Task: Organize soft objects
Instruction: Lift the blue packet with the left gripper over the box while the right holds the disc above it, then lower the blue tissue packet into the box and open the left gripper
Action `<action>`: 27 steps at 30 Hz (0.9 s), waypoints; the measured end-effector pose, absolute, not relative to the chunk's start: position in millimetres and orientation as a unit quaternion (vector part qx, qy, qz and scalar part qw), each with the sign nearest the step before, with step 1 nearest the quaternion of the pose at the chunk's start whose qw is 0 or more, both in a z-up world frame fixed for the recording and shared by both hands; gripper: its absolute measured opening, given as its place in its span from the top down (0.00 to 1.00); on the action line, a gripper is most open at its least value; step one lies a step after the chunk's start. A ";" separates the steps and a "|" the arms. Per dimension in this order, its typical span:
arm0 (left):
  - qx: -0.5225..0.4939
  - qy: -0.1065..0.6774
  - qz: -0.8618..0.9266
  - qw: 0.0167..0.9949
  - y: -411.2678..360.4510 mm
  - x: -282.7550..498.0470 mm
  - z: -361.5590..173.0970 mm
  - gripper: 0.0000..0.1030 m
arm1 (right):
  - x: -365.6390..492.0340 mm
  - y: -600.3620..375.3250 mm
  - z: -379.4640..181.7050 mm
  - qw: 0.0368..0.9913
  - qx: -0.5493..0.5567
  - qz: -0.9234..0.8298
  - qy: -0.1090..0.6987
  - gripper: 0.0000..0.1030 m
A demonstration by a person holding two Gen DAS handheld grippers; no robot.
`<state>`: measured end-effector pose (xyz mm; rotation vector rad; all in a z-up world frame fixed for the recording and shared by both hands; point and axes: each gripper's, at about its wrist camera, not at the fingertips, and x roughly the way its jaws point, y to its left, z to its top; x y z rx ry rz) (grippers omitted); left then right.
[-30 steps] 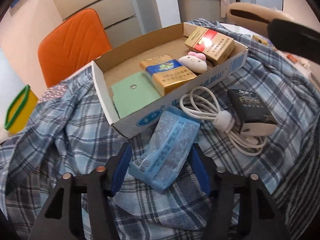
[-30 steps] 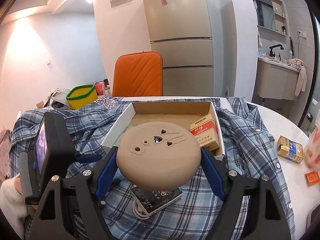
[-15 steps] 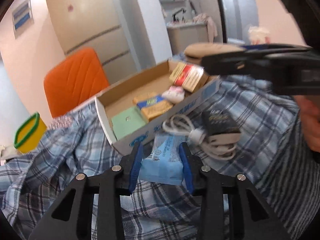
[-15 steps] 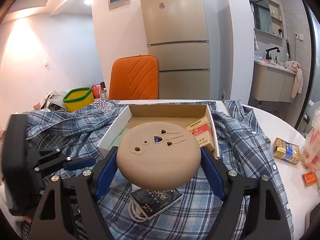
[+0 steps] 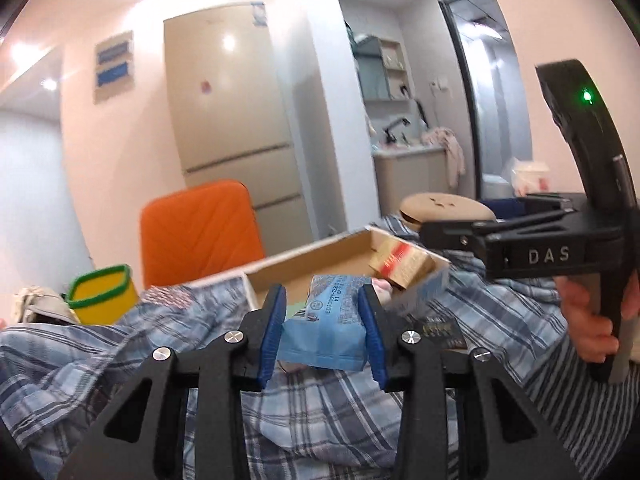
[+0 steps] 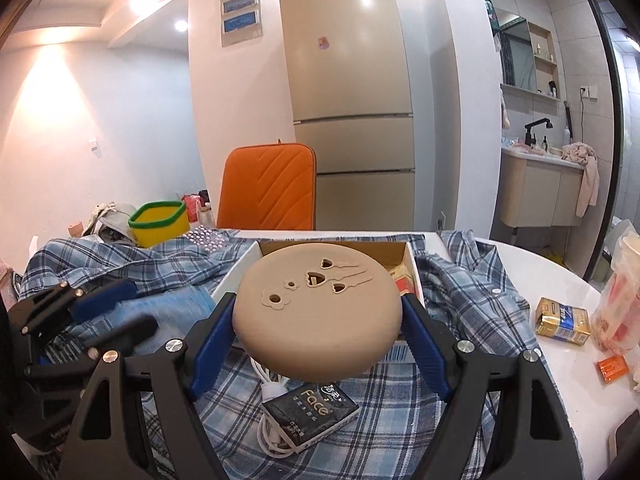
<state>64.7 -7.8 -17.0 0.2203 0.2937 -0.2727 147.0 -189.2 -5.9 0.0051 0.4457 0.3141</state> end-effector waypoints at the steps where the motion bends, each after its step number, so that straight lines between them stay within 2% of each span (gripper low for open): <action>1: 0.109 0.143 -0.132 0.975 -7.5 64.1 -16.3 0.65 | 145.5 -188.8 -5.1 0.964 0.001 0.155 0.215 0.21; 10: 0.065 0.100 -0.109 0.987 -2.0 53.9 6.2 0.65 | 134.3 -187.4 8.9 0.973 -0.004 0.140 0.181 0.21; 17: 0.047 0.084 -0.081 0.992 -13.0 77.4 34.9 0.65 | 138.9 -191.6 47.7 0.982 0.001 0.115 0.150 0.21; 24: 0.046 0.110 -0.031 0.992 -22.4 123.5 54.3 0.65 | 172.4 -192.2 76.6 0.987 0.009 0.093 0.134 0.21; 27: 0.045 0.148 -0.020 0.988 -22.0 149.5 51.6 0.65 | 193.4 -192.3 74.4 0.987 0.019 0.079 0.140 0.21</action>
